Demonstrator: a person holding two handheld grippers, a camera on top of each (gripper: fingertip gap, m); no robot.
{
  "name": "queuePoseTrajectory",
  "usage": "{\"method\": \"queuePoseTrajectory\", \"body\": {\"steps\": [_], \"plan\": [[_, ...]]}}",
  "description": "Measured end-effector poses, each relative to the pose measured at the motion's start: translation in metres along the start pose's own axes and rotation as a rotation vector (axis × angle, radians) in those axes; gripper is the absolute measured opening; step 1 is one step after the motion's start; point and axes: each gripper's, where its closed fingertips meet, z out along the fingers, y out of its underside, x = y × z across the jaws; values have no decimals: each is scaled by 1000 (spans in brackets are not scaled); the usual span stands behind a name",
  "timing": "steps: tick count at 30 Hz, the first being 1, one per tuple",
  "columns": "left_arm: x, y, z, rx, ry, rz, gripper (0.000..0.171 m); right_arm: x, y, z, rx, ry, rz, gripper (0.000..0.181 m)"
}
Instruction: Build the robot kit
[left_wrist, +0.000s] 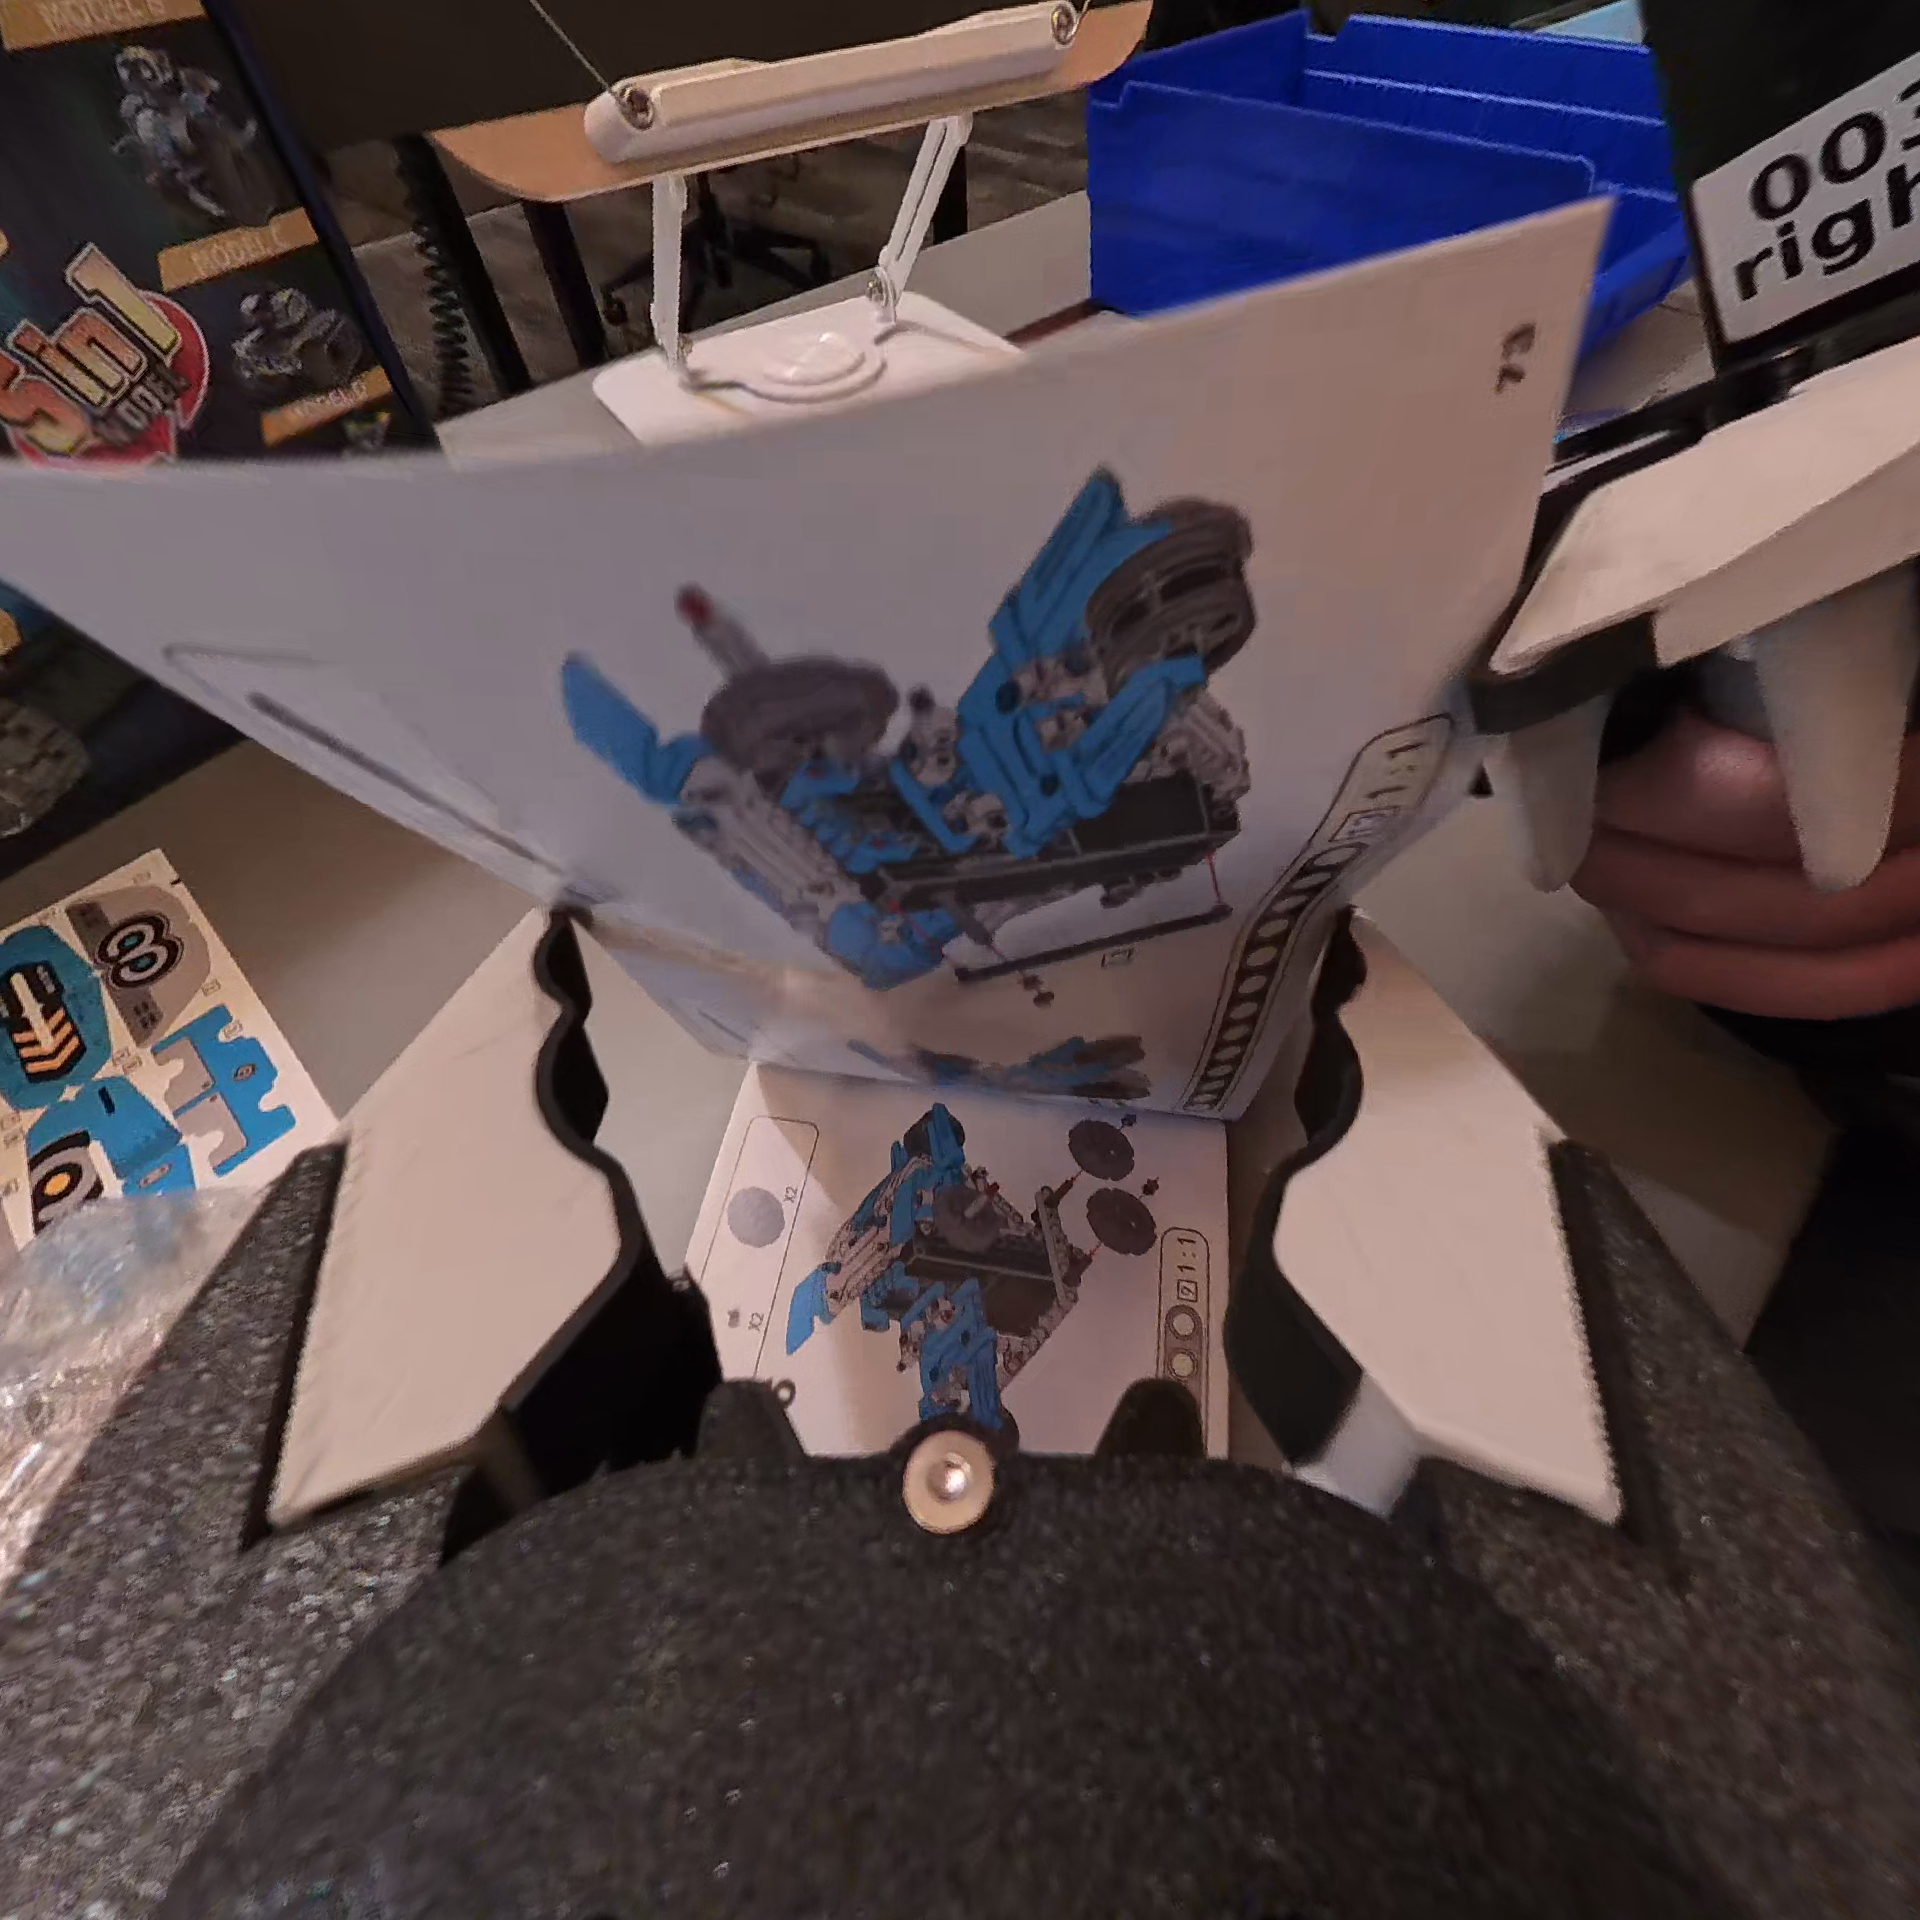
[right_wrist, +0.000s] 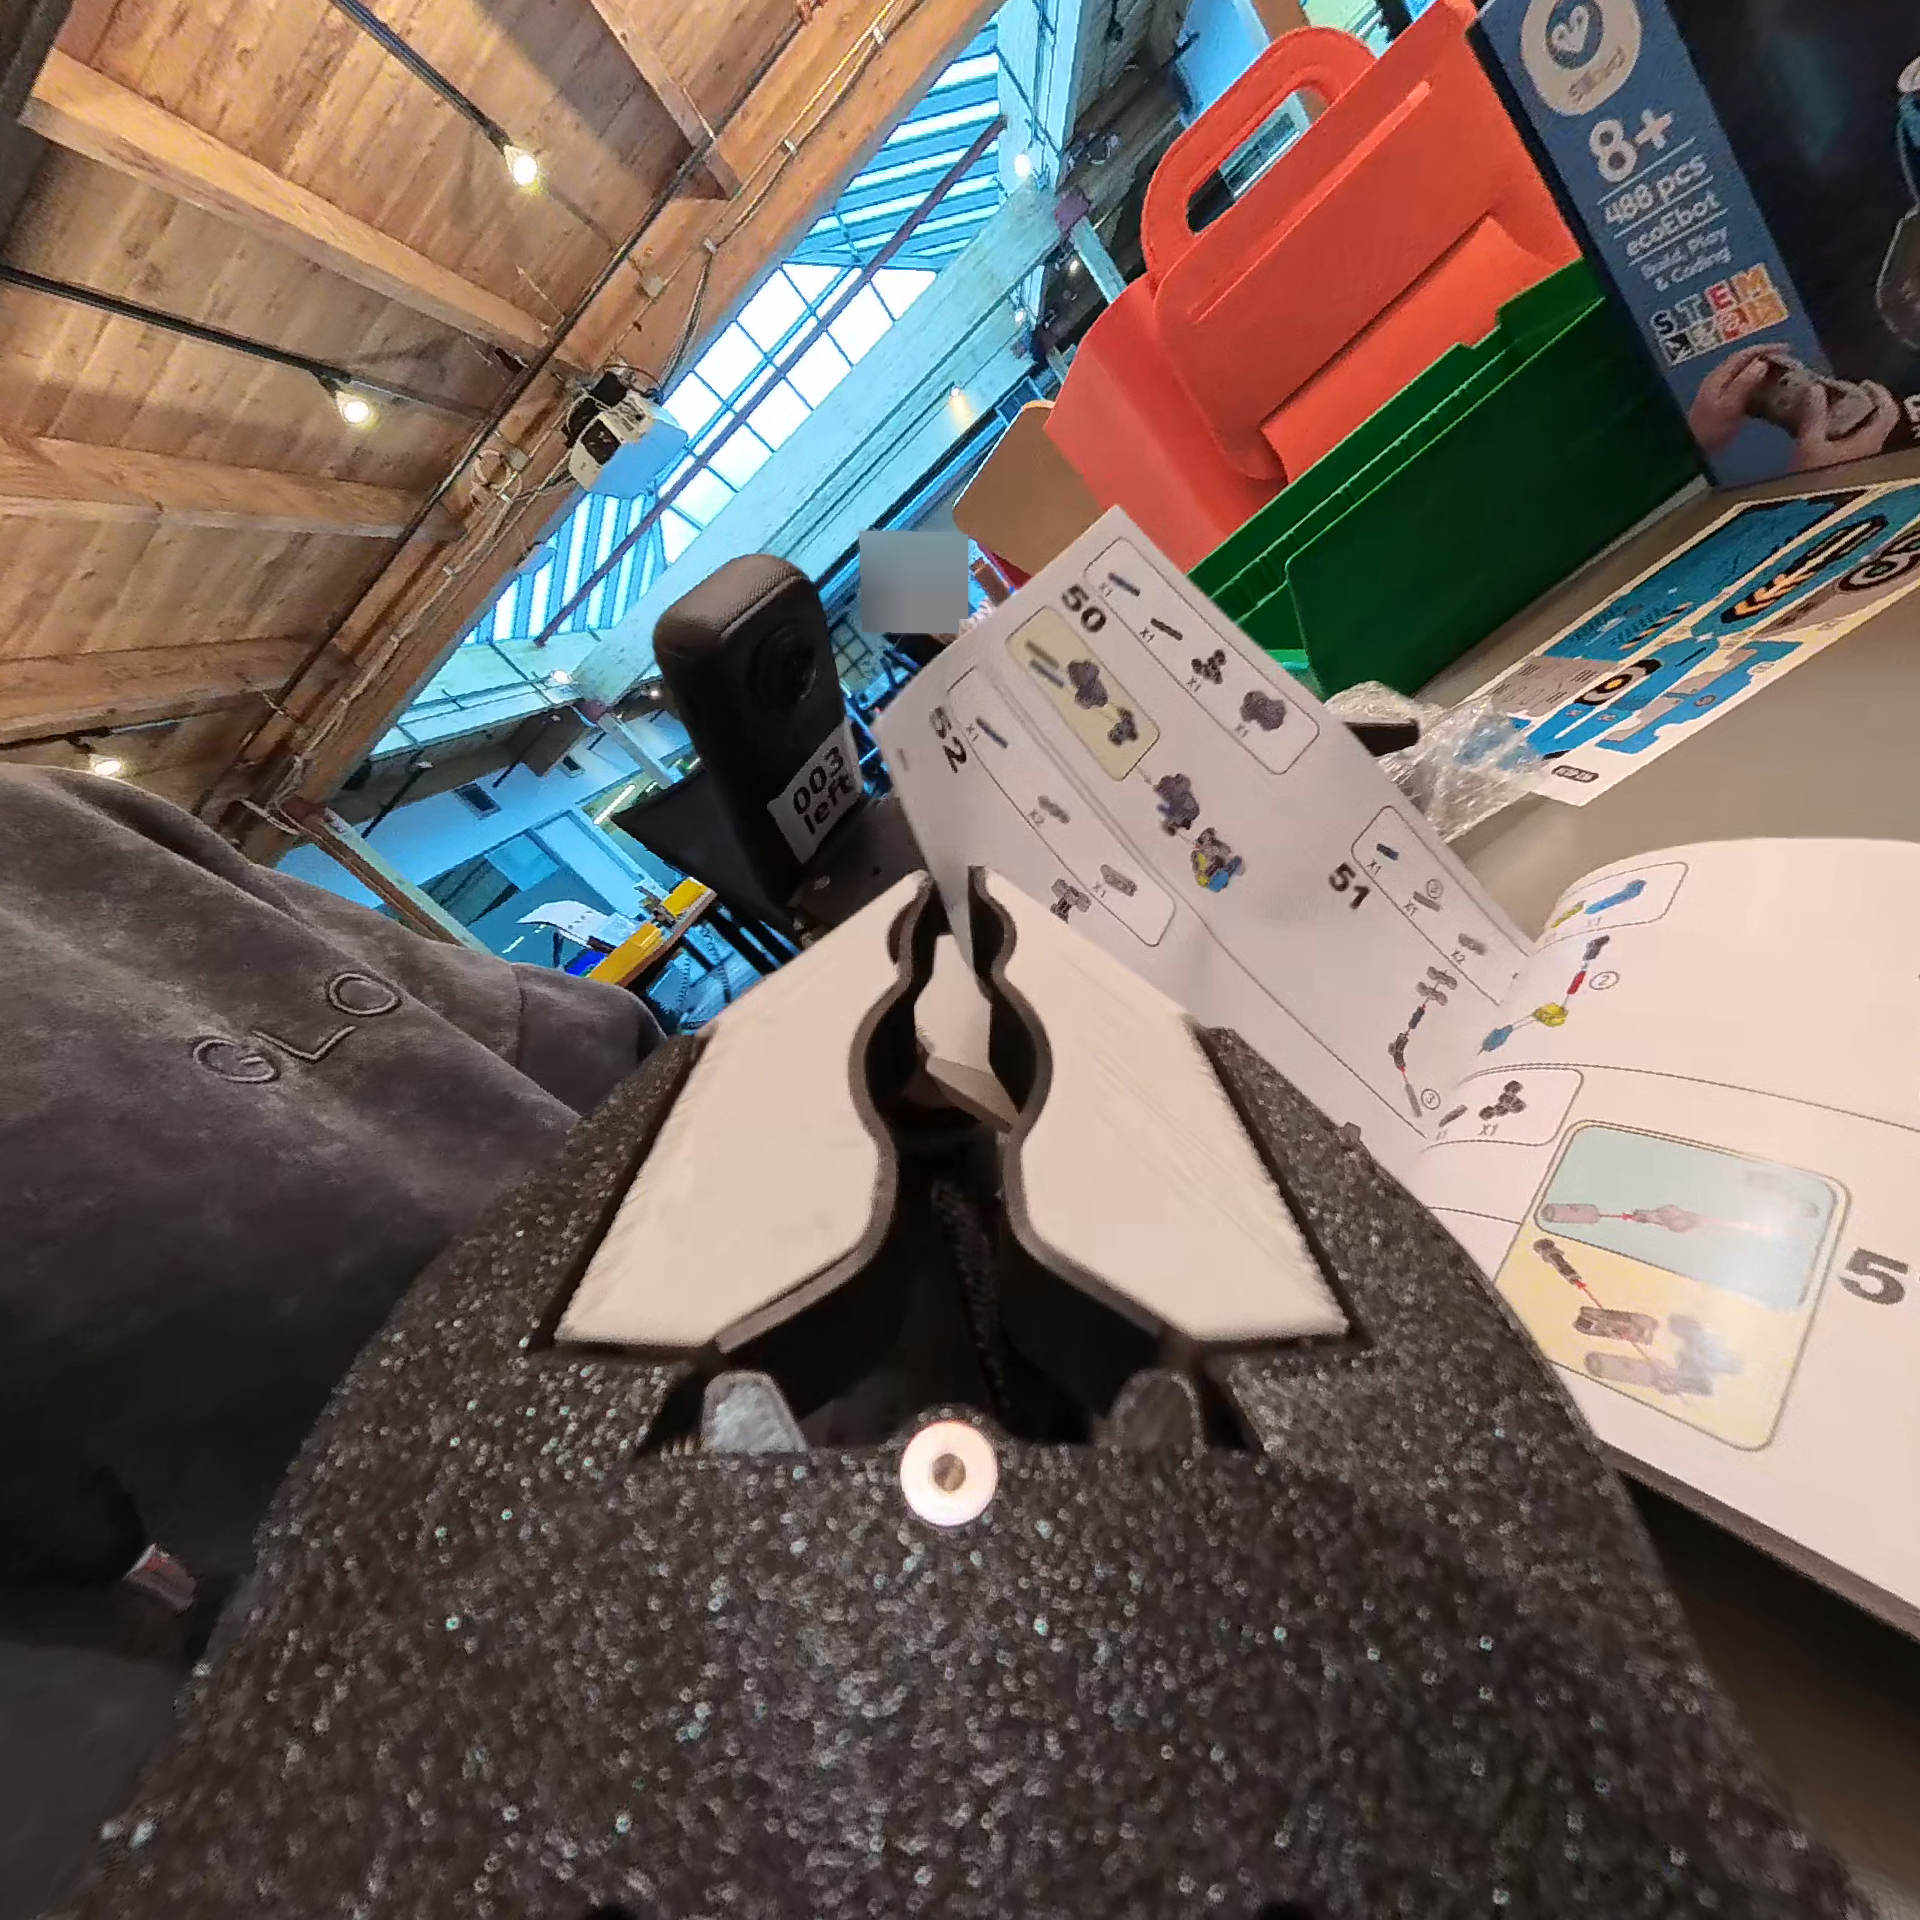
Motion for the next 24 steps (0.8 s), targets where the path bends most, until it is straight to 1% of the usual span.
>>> {"method": "queuePoseTrajectory", "body": {"steps": [1, 3, 4, 6, 9, 12, 15, 17, 18, 20, 21, 23, 24], "plan": [[0, 0, 1, 3, 1, 13, 130, 0, 0, 0, -5, -3, 9, 5], [0, 0, 1, 11, 10, 35, 112, 1, 0, 1, -18, -11, 17, 8], [2, -2, 0, 20, 21, 35, 108, 1, 0, 1, -18, -14, 19, 14], [2, -1, -1, 21, 30, 28, 107, 3, -2, 0, -15, -5, 17, 24], [1, 0, -1, 17, 35, 11, 107, 4, 1, -1, -50, 31, -57, 25], [2, 0, -1, 10, 35, 13, 109, -11, 12, 1, -133, -1, -150, 31], [3, -1, -1, 2, 28, 31, 110, -15, 20, 7, -240, 46, -191, 43], [3, -2, 0, -4, 22, 46, 112, -13, 24, 13, -323, 97, -222, 44], [3, -2, 0, -9, 19, 48, 112, -11, 27, 14, -365, 128, -251, 42], [4, -2, 0, -19, 19, 49, 113, -3, 29, 15, -434, 204, -319, 23], [4, -2, 0, -23, 17, 50, 112, 0, 28, 14, -452, 228, -348, 17], [4, -1, 0, -29, 17, 45, 114, 3, 21, 12, -435, 254, -366, 1], [3, -1, 0, -35, 14, 44, 119, 7, 14, 9, -404, 278, -369, 0]]}}
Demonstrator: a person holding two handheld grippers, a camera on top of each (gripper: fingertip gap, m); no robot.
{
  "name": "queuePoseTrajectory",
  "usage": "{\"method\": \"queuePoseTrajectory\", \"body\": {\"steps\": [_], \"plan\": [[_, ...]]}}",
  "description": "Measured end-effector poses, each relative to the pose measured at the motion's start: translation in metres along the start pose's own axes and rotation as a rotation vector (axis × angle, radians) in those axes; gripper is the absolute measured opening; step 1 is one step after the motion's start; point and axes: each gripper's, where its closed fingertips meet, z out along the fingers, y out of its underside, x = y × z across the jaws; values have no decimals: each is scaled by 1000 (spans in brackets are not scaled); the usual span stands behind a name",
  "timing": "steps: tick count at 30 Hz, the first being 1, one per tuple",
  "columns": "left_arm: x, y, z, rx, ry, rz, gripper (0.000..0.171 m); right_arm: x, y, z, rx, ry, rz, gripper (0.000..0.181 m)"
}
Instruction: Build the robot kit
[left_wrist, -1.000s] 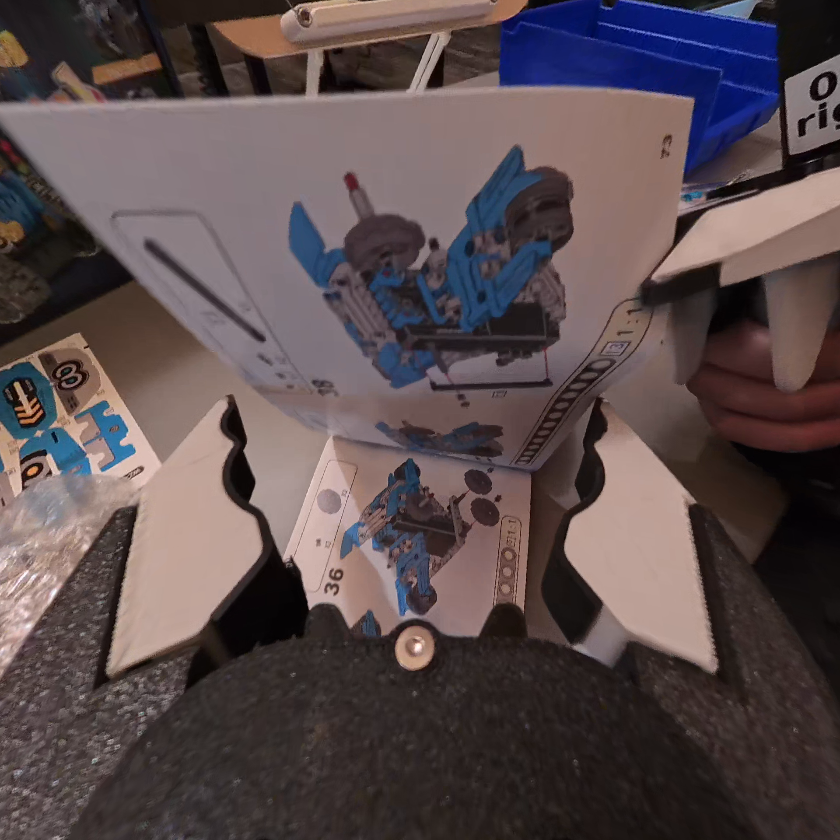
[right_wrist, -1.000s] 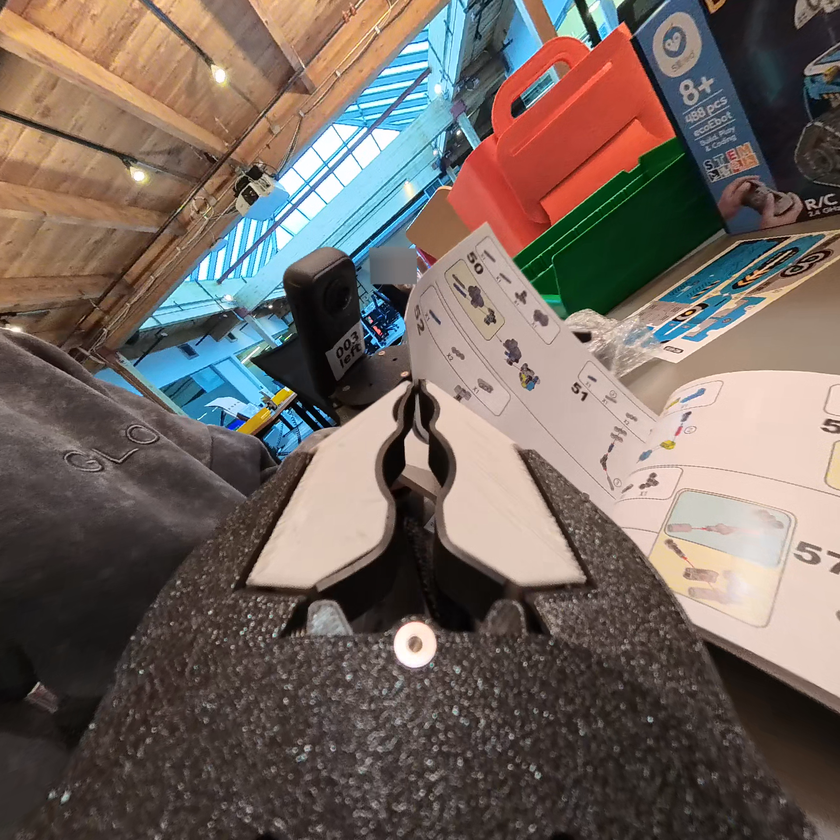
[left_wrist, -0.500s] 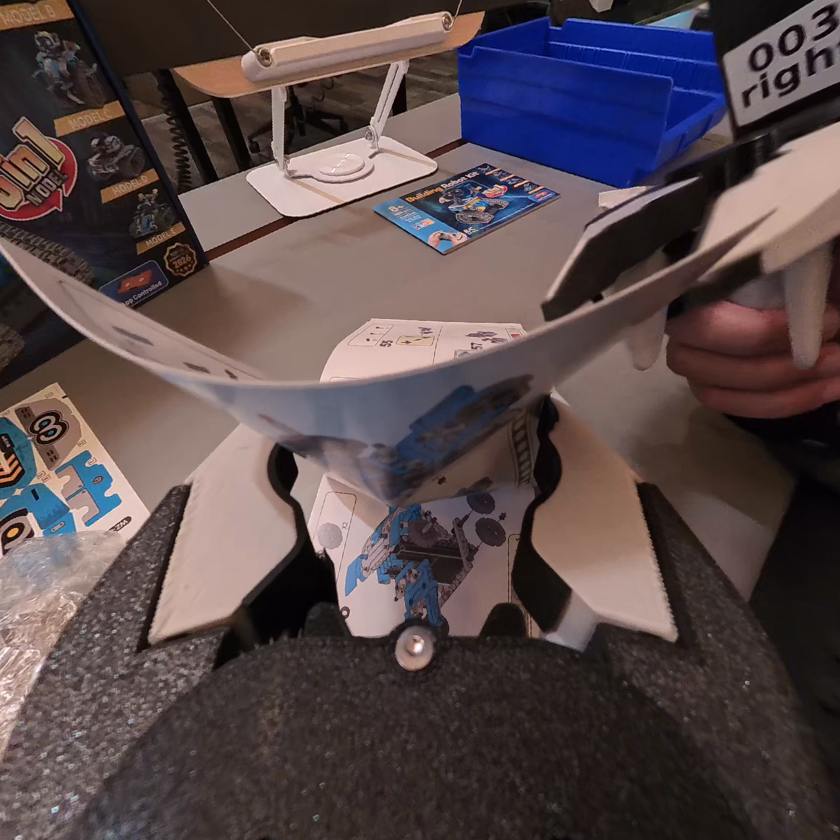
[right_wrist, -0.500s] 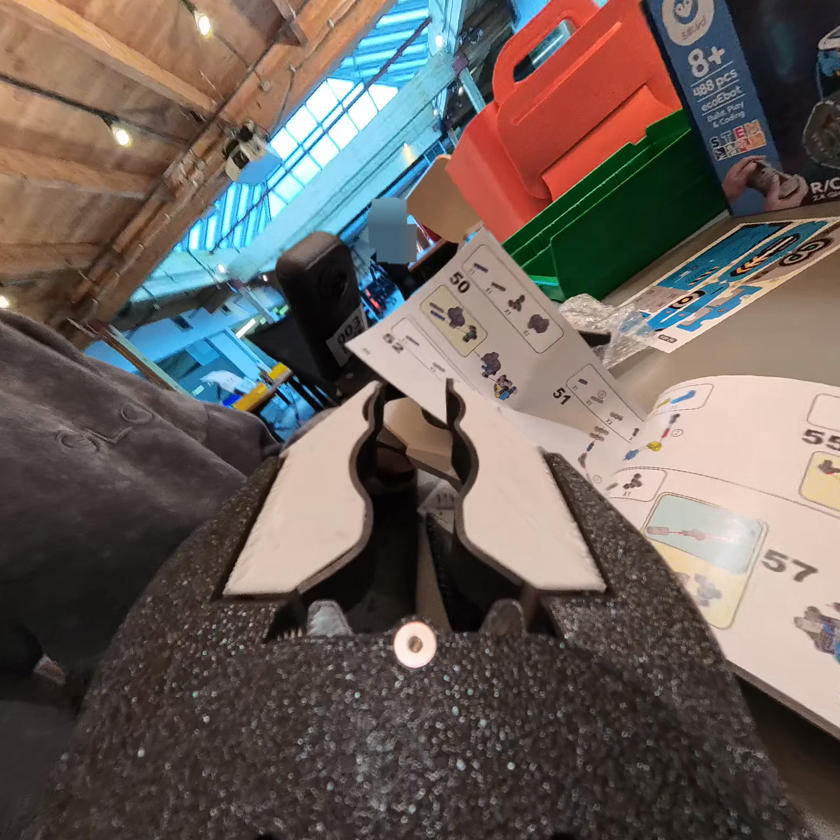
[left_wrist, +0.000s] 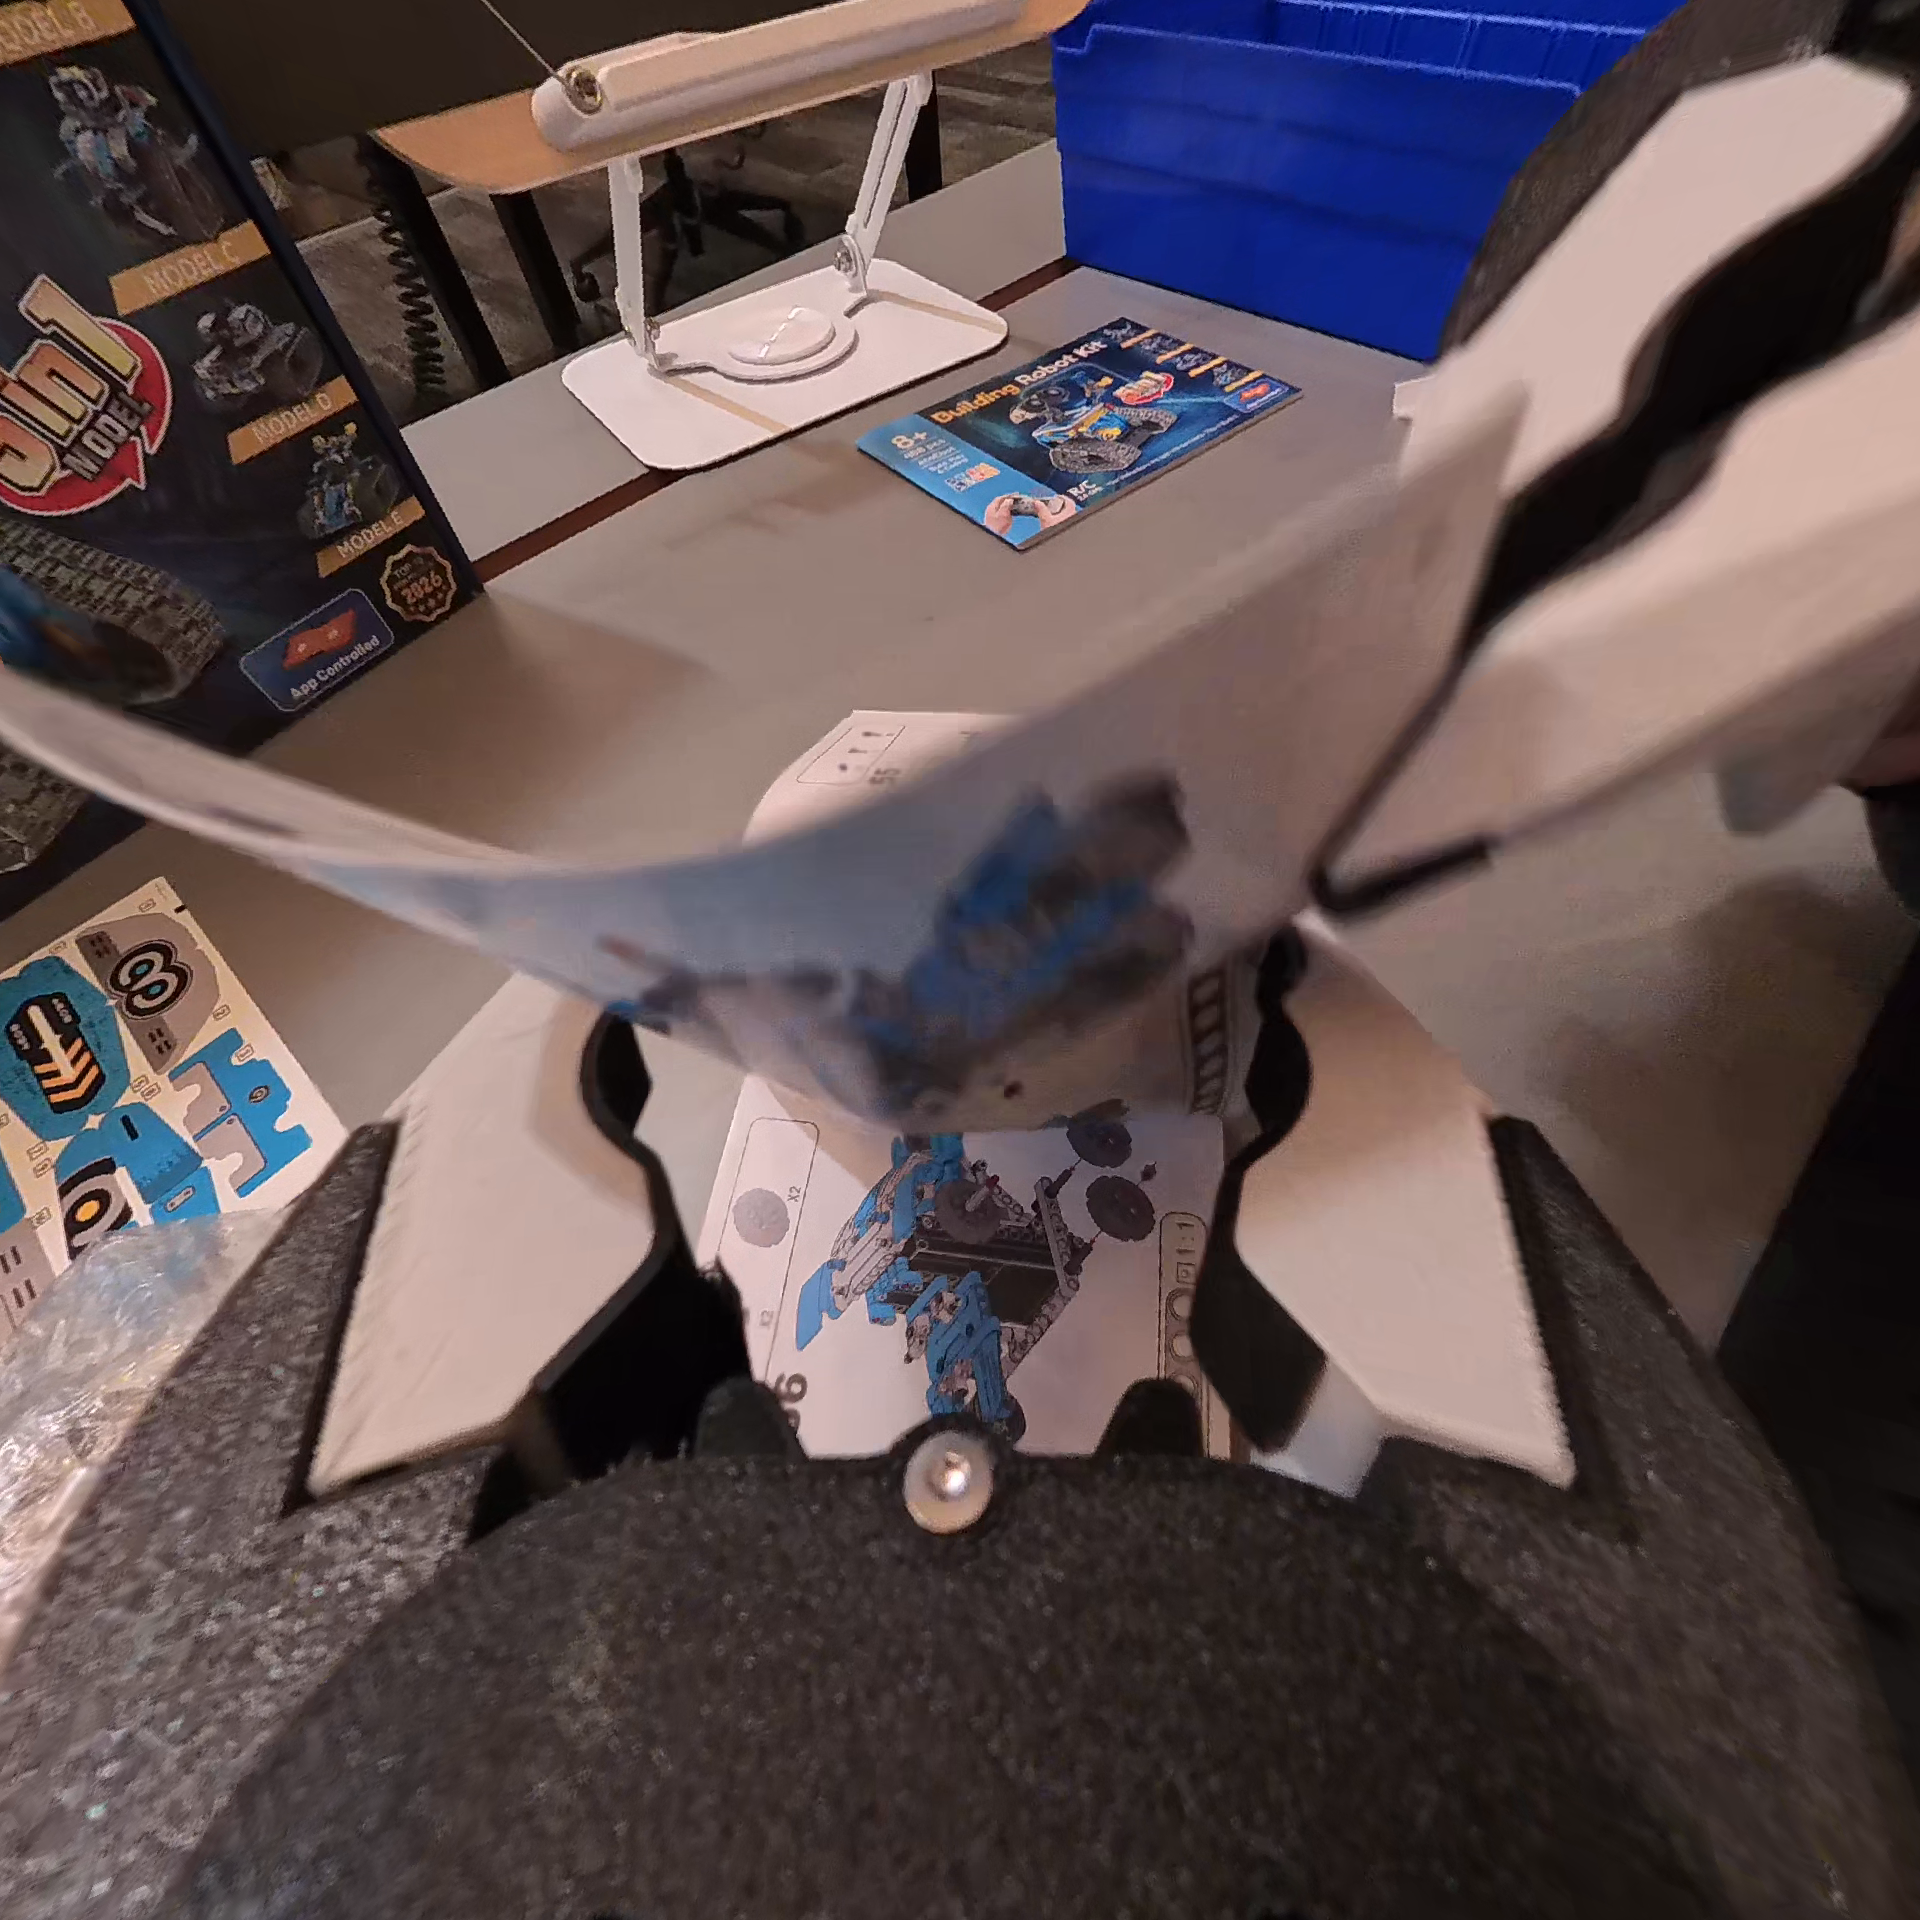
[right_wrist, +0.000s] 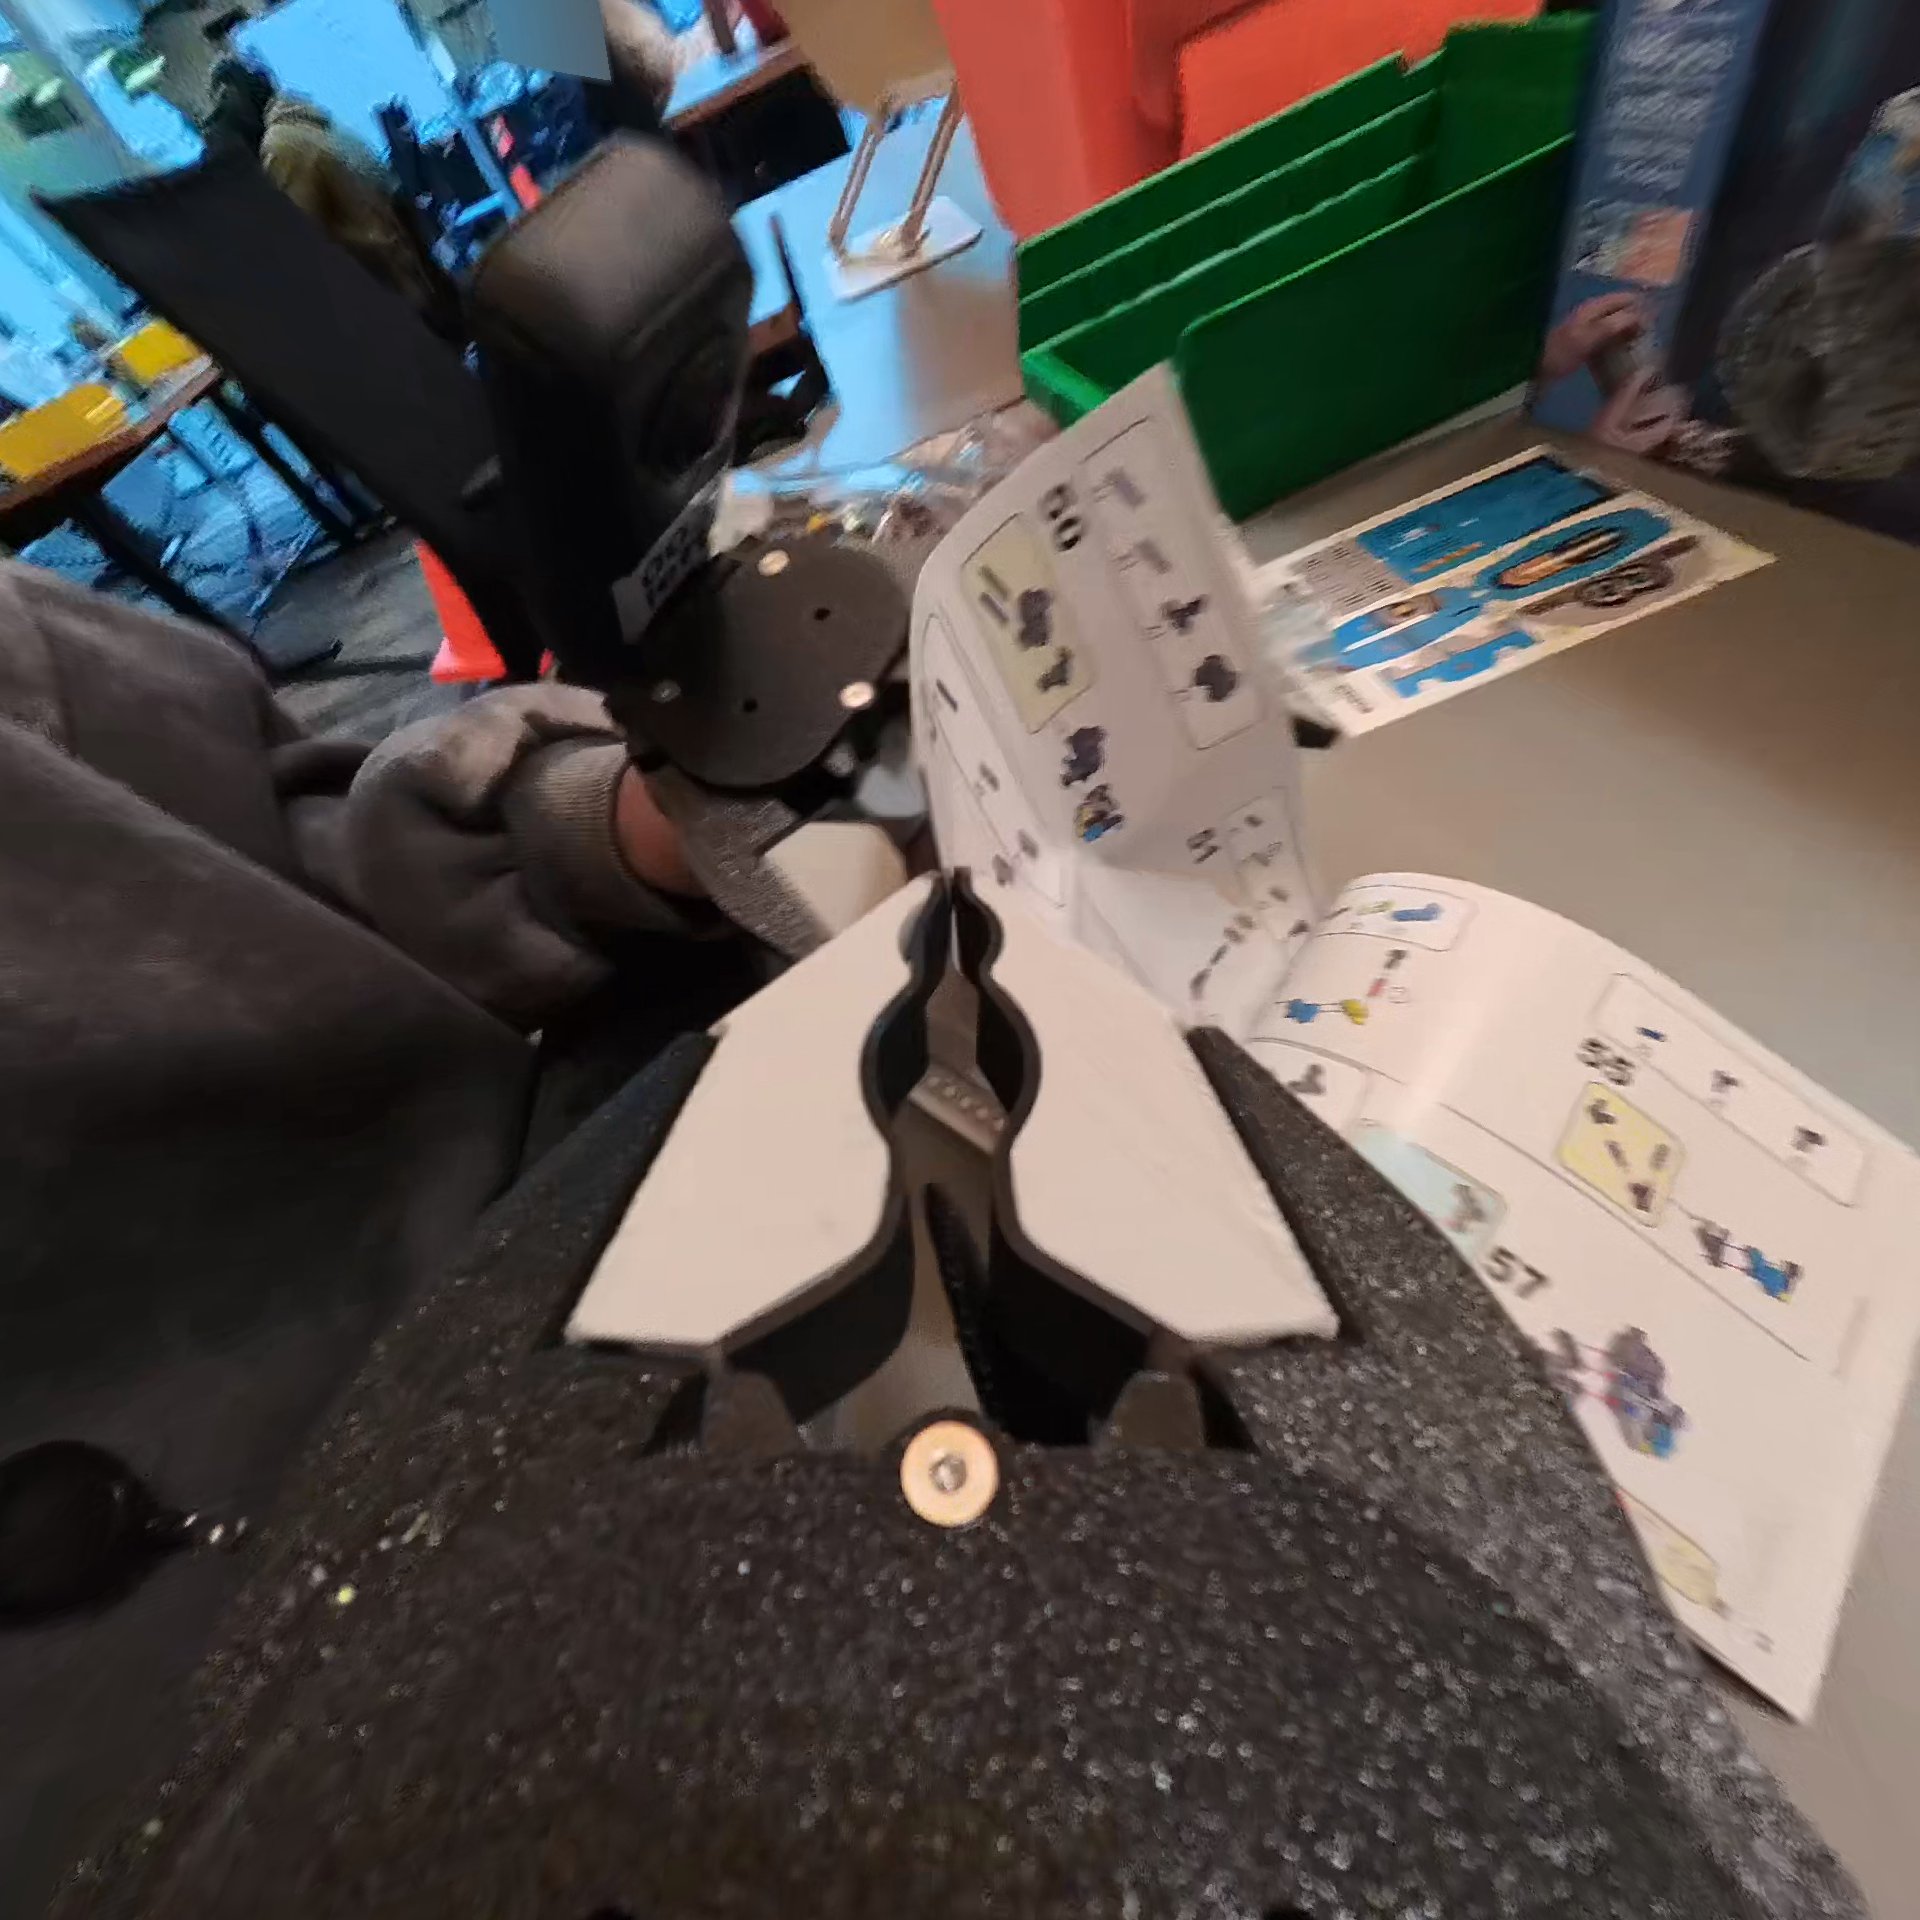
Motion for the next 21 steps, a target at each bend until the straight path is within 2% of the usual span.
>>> {"method": "queuePoseTrajectory", "body": {"steps": [2, 6, 9, 11, 13, 14, 15, 16, 17, 19, 20, 21], "plan": [[1, 1, -3, -7, 1, -10, 128, 17, -6, -11, 52, 54, 47, 0], [0, 7, -31, -7, 44, -94, 121, 80, 2, -54, 108, 315, 142, 0], [-2, 30, -65, -55, 81, -161, 111, 122, 45, -84, 54, 462, 300, 0], [8, 65, -82, -200, 134, -133, 88, 141, 86, -93, -42, 528, 415, 0], [18, 93, -89, -334, 146, -115, 92, 145, 124, -90, -164, 518, 520, 6], [25, 101, -91, -372, 159, -112, 93, 150, 132, -90, -193, 546, 548, 13], [28, 105, -91, -387, 158, -107, 93, 153, 132, -91, -194, 573, 540, 17], [29, 108, -92, -396, 150, -104, 93, 157, 126, -97, -204, 634, 501, 31], [25, 111, -94, -404, 132, -108, 93, 158, 113, -105, -202, 695, 415, 42], [12, 113, -102, -399, 93, -141, 93, 147, 69, -120, -157, 793, 183, 46], [7, 114, -107, -392, 90, -165, 93, 133, 46, -120, -126, 781, 73, 49], [2, 116, -112, -390, 89, -188, 93, 111, 29, -110, -118, 707, 2, 52]]}}
